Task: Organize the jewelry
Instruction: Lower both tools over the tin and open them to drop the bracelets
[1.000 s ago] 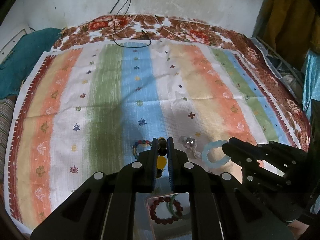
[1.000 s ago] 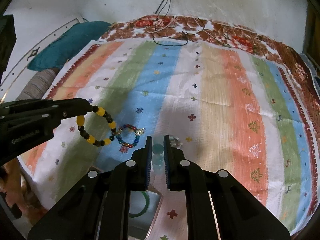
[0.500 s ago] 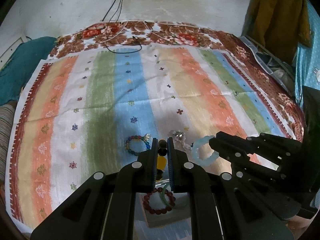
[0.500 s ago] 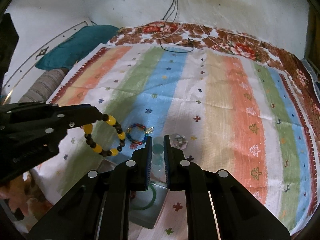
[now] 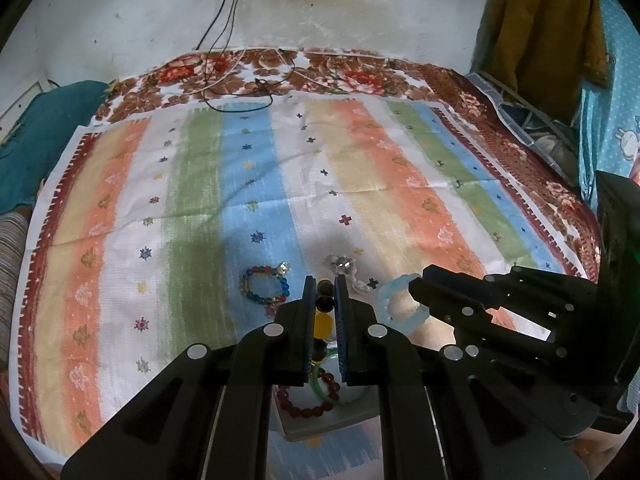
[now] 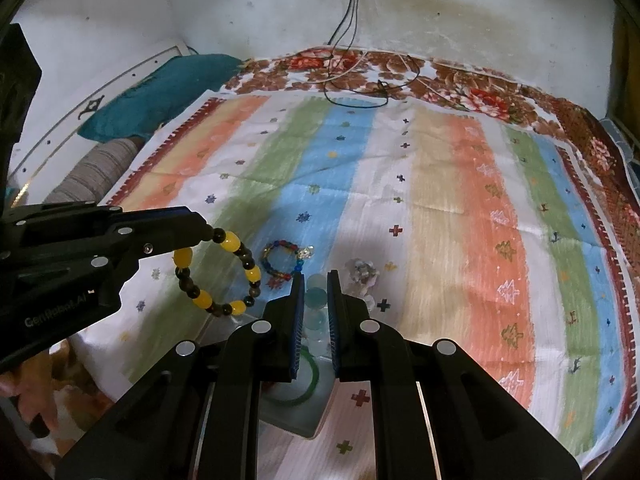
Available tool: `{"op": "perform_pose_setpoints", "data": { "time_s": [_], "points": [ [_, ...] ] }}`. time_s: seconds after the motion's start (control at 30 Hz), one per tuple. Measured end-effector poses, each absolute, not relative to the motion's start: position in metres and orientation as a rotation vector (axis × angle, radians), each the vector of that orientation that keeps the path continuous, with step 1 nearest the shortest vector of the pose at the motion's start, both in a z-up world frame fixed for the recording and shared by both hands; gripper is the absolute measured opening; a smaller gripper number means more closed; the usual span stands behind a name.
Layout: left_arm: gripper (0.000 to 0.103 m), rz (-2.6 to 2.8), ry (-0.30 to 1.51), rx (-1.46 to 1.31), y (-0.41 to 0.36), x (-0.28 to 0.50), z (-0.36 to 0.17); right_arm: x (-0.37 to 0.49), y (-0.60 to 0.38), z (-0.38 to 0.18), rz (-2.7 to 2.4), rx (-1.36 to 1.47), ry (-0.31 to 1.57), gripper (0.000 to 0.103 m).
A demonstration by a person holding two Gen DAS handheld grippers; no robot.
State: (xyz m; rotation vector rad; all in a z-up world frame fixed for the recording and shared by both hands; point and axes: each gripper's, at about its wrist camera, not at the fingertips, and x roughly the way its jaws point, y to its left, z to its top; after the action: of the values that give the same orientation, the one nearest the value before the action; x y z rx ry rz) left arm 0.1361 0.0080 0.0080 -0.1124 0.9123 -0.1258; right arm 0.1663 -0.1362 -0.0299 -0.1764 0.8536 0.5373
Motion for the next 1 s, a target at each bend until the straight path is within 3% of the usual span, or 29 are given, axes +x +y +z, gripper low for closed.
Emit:
{"op": "perform_pose_setpoints", "data": {
  "time_s": [1.0],
  "points": [
    [0.009, -0.147, 0.914, -0.117, 0.005, 0.1, 0.003, 0.133, -0.141, -0.039, 0.563, -0.179, 0.873, 0.012]
  ]
}}
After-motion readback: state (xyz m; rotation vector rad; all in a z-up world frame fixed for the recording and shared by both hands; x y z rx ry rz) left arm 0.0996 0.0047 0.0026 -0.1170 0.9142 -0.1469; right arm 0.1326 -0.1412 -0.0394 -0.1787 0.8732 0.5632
